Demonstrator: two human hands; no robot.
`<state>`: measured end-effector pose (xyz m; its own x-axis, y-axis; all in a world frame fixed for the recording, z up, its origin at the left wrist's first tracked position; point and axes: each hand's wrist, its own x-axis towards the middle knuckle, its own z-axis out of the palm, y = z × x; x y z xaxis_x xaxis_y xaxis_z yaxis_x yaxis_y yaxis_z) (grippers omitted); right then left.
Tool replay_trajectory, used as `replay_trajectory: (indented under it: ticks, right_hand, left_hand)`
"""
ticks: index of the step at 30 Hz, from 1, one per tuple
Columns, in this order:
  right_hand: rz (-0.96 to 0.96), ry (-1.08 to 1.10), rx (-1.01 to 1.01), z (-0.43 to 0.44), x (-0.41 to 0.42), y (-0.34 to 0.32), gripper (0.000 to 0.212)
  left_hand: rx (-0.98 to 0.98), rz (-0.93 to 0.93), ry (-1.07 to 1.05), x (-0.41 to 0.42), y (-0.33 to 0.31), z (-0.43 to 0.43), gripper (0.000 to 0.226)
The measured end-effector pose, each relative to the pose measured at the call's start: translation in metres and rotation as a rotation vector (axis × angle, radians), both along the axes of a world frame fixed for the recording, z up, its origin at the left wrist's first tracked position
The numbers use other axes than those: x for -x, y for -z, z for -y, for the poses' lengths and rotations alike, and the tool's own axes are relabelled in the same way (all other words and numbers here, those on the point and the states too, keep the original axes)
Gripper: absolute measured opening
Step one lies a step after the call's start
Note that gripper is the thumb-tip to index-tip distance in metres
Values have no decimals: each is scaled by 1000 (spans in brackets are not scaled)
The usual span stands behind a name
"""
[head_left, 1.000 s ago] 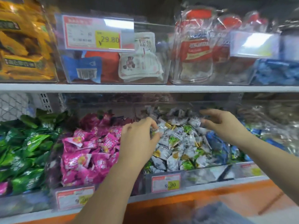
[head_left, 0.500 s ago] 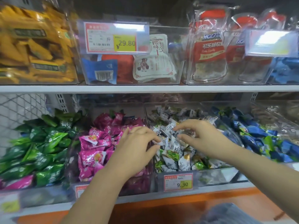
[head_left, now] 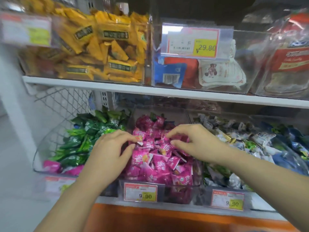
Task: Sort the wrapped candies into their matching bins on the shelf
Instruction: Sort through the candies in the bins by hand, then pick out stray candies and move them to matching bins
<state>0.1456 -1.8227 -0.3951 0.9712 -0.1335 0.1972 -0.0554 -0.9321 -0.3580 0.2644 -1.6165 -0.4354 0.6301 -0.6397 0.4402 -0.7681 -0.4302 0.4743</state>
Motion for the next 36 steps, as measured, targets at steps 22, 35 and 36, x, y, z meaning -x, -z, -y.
replay_trajectory:
  ticks: [22,35,36]
  right_hand:
    - [-341,-187,60,12,-98,15,16]
    - [-81,-6,133,29,-81,-6,14]
    - [-142,-73,78,20,-76,-7,13]
  left_hand:
    - [-5,-84,6,-27,5,-1,17]
    - [3,-60,3,-28,7,2,16]
    - [4,-58,2,-28,8,2,16]
